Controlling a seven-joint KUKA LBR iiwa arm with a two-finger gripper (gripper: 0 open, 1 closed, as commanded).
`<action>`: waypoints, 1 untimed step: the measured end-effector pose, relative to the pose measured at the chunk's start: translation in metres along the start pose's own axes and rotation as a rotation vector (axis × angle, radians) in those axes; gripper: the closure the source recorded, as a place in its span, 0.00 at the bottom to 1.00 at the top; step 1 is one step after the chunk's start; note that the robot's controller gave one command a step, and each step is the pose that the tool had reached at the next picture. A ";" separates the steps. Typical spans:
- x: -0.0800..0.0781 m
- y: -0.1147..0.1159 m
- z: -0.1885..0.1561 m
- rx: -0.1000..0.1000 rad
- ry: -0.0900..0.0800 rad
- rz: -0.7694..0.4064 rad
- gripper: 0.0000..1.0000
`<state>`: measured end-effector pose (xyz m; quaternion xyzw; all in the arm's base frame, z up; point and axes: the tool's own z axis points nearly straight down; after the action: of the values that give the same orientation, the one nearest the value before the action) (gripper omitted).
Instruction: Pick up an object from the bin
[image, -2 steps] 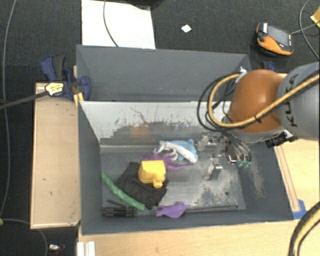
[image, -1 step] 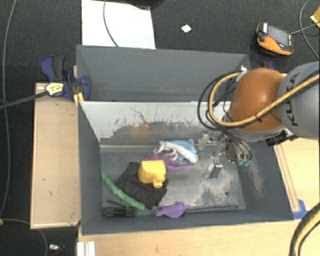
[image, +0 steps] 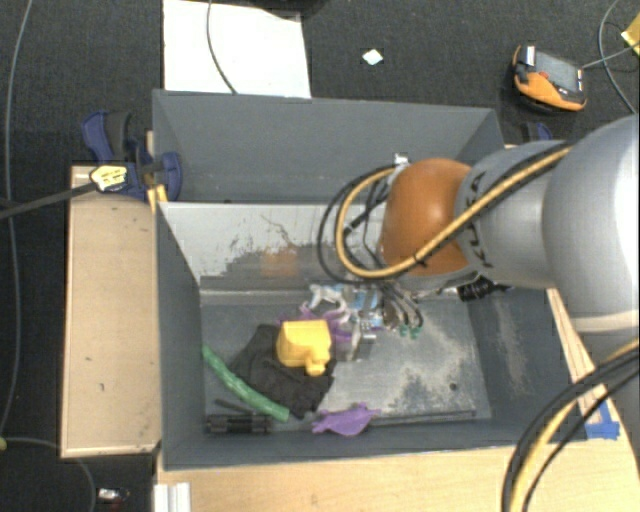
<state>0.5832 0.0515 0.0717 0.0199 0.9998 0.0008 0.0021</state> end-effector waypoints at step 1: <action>-0.007 0.085 -0.033 0.001 -0.014 0.084 0.00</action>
Offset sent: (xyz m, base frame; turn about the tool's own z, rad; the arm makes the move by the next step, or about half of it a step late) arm 0.0019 0.0703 0.0402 0.1850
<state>0.5930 0.1359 0.1045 0.0620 0.9980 0.0004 0.0091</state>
